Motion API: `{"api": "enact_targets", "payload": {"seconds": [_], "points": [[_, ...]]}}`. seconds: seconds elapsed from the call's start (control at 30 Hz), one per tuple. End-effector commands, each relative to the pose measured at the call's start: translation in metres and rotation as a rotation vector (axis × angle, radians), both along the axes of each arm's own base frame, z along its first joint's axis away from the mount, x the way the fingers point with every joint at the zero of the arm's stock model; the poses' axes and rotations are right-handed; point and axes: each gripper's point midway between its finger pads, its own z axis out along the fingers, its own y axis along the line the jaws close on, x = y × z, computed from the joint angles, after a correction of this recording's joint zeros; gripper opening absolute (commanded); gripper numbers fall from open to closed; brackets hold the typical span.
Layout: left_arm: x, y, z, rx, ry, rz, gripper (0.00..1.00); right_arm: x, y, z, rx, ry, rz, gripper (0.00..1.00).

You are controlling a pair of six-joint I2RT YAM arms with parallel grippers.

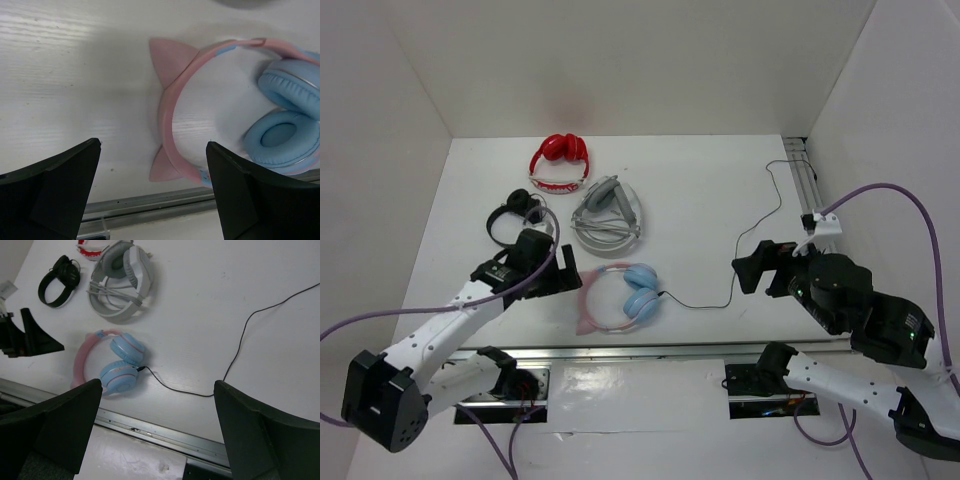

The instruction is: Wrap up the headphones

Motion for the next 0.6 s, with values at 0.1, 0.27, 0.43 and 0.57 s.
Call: {"api": "enact_targets", "payload": {"seconds": [0.1,0.27,0.43,0.57], "points": [[0.018,-0.044,-0.012,-0.081,-0.043,-0.071,1.0,0.003,0.033,0.0,0.04,0.004,0.114,1.0],[0.012,-0.057,-0.039,0.005,-0.001,-0.083,1.0,0.007,0.055,-0.021,0.046,0.032,0.17,1.0],[0.007,-0.045,-0.056,0.083,0.037,-0.021,0.97,0.008,0.065,-0.026,0.055,0.039,0.197,1.0],[0.002,-0.039,-0.069,0.14,0.067,-0.001,0.87,0.007,0.068,-0.028,0.057,0.044,0.208,1.0]]}}
